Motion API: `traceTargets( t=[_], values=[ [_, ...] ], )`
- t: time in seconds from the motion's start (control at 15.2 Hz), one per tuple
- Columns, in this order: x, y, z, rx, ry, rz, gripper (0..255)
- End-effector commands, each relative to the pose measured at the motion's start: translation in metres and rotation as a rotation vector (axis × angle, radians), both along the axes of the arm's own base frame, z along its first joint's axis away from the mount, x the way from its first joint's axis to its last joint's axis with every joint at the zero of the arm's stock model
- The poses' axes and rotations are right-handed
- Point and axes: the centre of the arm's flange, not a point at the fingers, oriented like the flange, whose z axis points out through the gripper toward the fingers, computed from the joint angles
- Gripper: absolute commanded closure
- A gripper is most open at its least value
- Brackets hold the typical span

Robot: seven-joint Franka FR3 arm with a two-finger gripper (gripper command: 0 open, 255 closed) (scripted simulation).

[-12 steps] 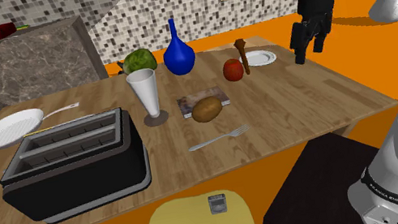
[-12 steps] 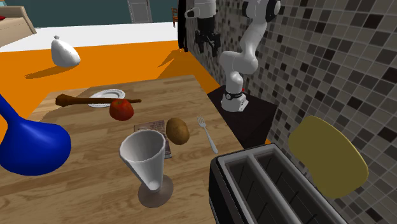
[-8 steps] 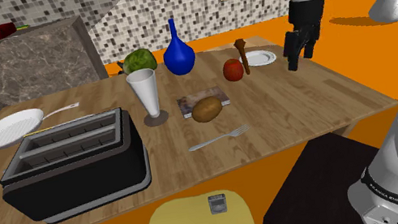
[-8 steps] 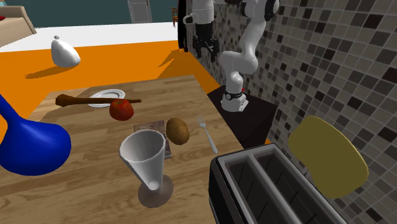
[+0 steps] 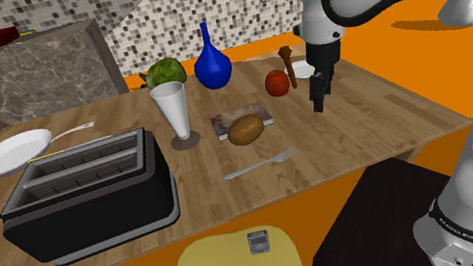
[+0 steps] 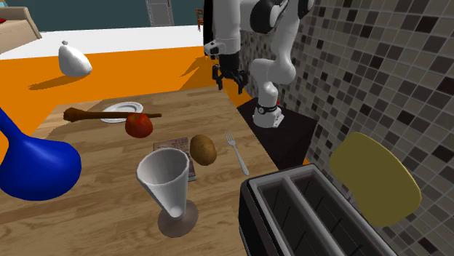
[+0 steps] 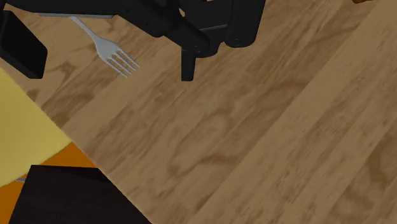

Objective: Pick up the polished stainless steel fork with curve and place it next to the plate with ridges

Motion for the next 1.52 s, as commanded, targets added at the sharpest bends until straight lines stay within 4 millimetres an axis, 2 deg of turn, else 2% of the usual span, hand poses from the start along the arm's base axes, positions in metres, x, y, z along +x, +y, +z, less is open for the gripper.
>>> traceTargets(
  t=[0.0,0.4,0.79,1.32,1.45],
  values=[
    [0.017,0.013,-0.017,-0.003,-0.007,0.082,0],
    [0.056,0.055,-0.072,-0.014,-0.023,0.318,0],
    [0.085,0.105,-0.127,-0.024,-0.039,0.554,0],
    [0.086,0.107,-0.168,-0.025,-0.04,0.571,0],
    [0.086,0.107,-0.171,-0.025,-0.04,0.571,0]
  ],
)
